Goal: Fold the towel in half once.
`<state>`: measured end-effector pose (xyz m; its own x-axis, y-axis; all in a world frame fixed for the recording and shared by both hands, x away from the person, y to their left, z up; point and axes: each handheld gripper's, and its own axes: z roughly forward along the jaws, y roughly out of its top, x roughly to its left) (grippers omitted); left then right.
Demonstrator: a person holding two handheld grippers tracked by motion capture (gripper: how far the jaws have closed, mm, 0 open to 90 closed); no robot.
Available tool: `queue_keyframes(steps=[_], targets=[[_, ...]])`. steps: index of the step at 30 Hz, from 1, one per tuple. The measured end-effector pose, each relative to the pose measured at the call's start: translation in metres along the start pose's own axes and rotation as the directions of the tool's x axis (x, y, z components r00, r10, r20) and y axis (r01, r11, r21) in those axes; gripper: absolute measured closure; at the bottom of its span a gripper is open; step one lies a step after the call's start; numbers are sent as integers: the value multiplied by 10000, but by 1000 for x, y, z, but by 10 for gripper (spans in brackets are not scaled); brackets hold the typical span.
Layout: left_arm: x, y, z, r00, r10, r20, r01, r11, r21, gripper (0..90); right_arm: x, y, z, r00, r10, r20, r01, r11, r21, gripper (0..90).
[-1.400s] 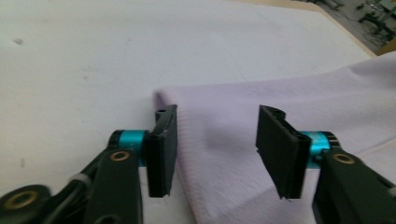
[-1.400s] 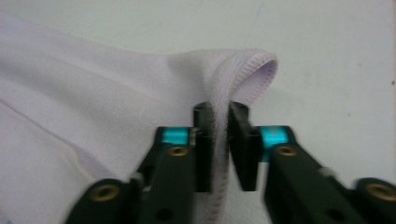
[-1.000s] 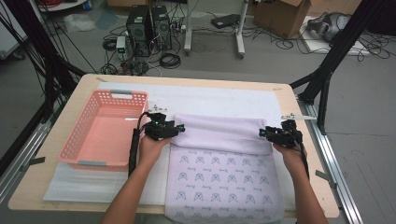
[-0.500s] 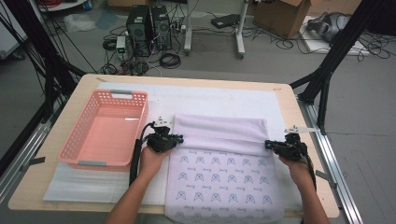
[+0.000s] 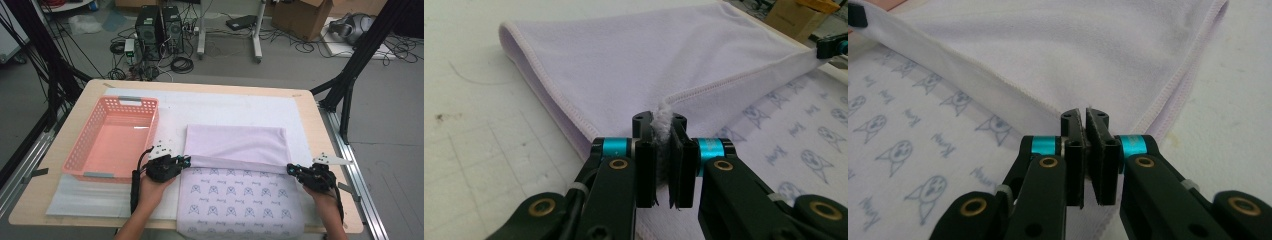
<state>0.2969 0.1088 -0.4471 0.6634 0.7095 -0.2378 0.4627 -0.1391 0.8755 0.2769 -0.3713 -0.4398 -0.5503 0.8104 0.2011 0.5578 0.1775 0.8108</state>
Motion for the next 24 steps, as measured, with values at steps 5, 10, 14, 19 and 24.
queue_keyframes(steps=[5,10,14,19,24], targets=[[-10,-9,-7,9998,116,141,-114,9999,-90,828,10,-6,-14,9998,-183,10,183,9996,-224,856],[-19,-16,-20,9990,405,208,-399,9988,-276,829,21,-16,-26,9989,-433,154,435,9990,-125,856],[-24,-21,-28,9988,366,326,-355,9988,-338,827,24,-20,-34,9986,-497,157,501,9985,-239,856],[-30,-26,-35,9987,404,310,-392,9985,-382,824,29,-24,-40,9983,-565,145,568,9981,-239,856],[-40,-32,-41,9988,433,232,-424,9983,-388,825,34,-31,-48,9979,-634,97,636,9977,-211,856]])
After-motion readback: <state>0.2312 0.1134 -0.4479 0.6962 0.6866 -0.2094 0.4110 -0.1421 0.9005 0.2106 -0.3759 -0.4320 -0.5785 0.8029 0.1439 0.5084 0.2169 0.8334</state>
